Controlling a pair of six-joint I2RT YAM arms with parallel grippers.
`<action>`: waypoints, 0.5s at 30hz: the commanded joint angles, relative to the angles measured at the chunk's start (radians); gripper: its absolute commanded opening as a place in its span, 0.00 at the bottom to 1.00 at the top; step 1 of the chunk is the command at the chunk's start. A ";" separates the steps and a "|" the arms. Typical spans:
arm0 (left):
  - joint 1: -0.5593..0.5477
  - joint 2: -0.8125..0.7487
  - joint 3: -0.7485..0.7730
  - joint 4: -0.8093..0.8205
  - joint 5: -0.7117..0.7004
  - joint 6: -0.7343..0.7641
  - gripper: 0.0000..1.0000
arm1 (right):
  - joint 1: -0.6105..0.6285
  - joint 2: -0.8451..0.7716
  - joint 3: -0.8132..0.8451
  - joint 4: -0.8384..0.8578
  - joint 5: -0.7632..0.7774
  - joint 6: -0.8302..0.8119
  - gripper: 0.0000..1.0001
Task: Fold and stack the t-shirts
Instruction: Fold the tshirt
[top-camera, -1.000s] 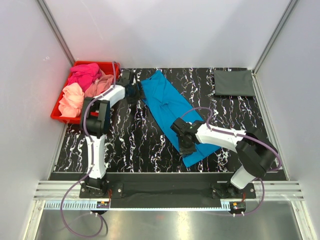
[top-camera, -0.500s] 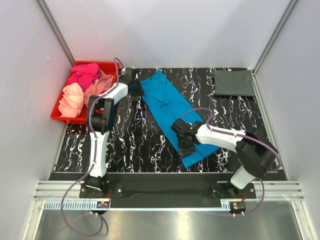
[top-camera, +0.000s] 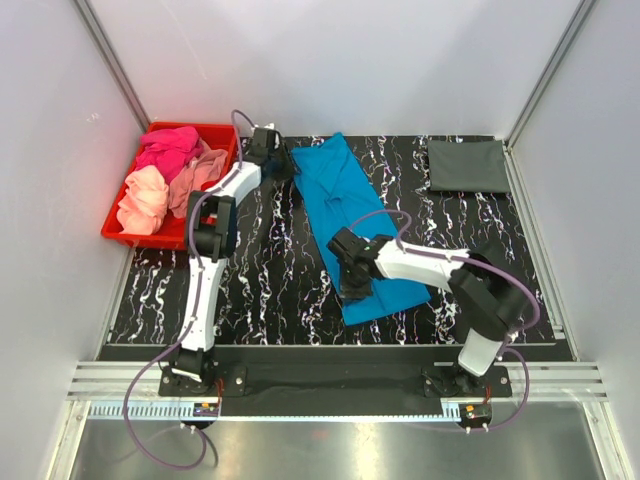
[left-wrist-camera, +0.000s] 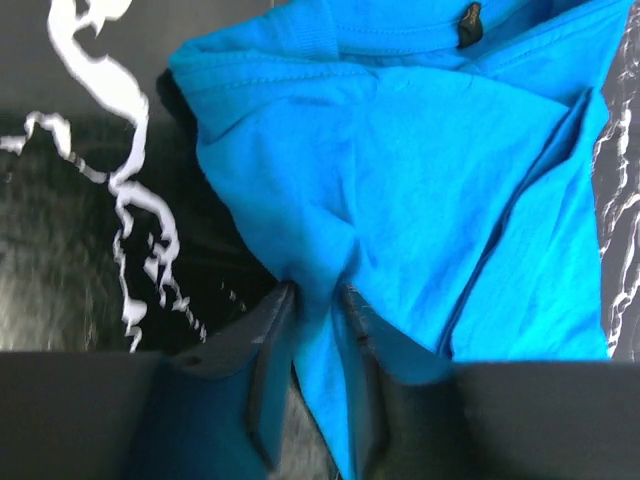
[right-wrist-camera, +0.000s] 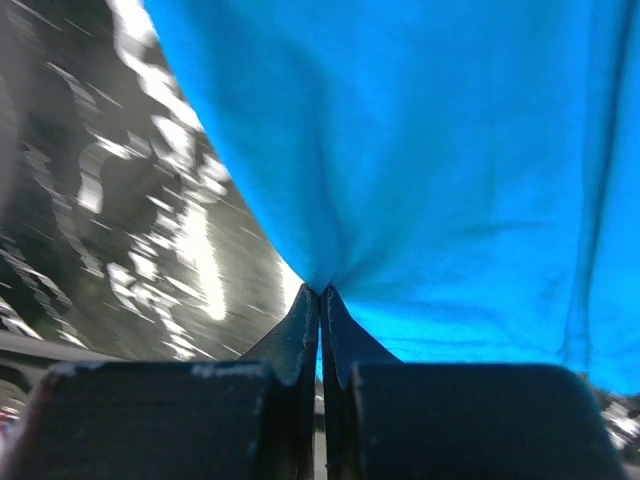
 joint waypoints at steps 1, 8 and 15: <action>0.021 -0.009 0.056 0.072 0.066 -0.013 0.42 | 0.028 0.071 0.113 0.038 -0.019 0.062 0.00; 0.018 -0.263 -0.189 0.195 0.117 0.001 0.80 | 0.036 0.086 0.203 -0.017 -0.016 0.040 0.30; -0.005 -0.517 -0.475 0.129 0.151 -0.037 0.80 | 0.015 -0.085 0.197 -0.219 0.084 -0.070 0.38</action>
